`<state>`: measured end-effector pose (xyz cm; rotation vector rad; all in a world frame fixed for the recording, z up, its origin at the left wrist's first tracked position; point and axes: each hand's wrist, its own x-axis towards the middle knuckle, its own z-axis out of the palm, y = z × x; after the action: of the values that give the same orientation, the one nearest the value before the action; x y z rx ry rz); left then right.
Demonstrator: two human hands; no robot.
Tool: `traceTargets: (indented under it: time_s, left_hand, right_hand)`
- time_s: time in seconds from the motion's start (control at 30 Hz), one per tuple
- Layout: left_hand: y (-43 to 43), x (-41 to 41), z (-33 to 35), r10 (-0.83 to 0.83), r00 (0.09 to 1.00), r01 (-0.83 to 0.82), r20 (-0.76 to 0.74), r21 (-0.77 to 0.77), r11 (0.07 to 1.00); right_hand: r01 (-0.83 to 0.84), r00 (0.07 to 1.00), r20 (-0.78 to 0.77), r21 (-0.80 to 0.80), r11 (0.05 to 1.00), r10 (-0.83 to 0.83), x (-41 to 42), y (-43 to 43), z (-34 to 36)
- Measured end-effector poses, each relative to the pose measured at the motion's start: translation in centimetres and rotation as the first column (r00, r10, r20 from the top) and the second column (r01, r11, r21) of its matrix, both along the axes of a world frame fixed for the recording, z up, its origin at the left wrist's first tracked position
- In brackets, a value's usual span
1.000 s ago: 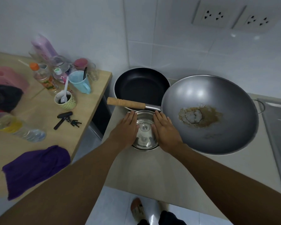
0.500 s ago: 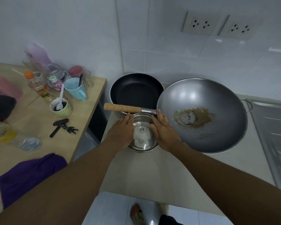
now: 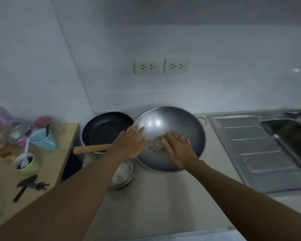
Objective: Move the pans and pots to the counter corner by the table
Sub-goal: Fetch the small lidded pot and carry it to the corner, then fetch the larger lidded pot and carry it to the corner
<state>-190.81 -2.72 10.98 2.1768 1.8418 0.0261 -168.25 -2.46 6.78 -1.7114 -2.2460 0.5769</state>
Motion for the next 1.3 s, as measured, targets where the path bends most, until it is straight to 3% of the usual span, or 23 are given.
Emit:
traceTargets:
  time_s: [0.13,0.4,0.7,0.93,1.07,1.3]
  left_hand:
    - [1.8,7.9,2.1,-0.090,0.996,0.090,-0.001,-0.007,0.996]
    - [2.6,28.1,4.7,-0.291,0.957,0.291,0.014,-0.001,0.957]
    - [-1.3,53.3,6.1,-0.511,0.859,0.511,0.023,0.017,0.860]
    - [-4.9,69.1,5.6,-0.668,0.744,0.668,0.004,-0.007,0.744]
    - [-5.9,77.4,5.2,-0.784,0.614,0.787,-0.091,0.009,0.616]
    - [-5.7,91.5,4.8,-0.856,0.515,0.857,-0.039,0.040,0.514]
  right_hand:
    - [0.145,0.987,-0.059,-0.021,0.989,-0.146,7.5,-0.9,2.1]
    - [0.427,0.904,-0.031,0.040,0.903,-0.426,26.7,-5.4,5.5]
    - [0.612,0.790,-0.070,0.037,0.790,-0.609,48.6,-14.3,7.1]
    - [0.781,0.624,-0.080,0.034,0.624,-0.777,60.8,-20.7,6.3]
    - [0.850,0.525,-0.086,0.008,0.526,-0.847,67.1,-23.2,5.9]
    - [0.915,0.401,-0.071,-0.010,0.403,-0.913,78.5,-24.8,6.8]
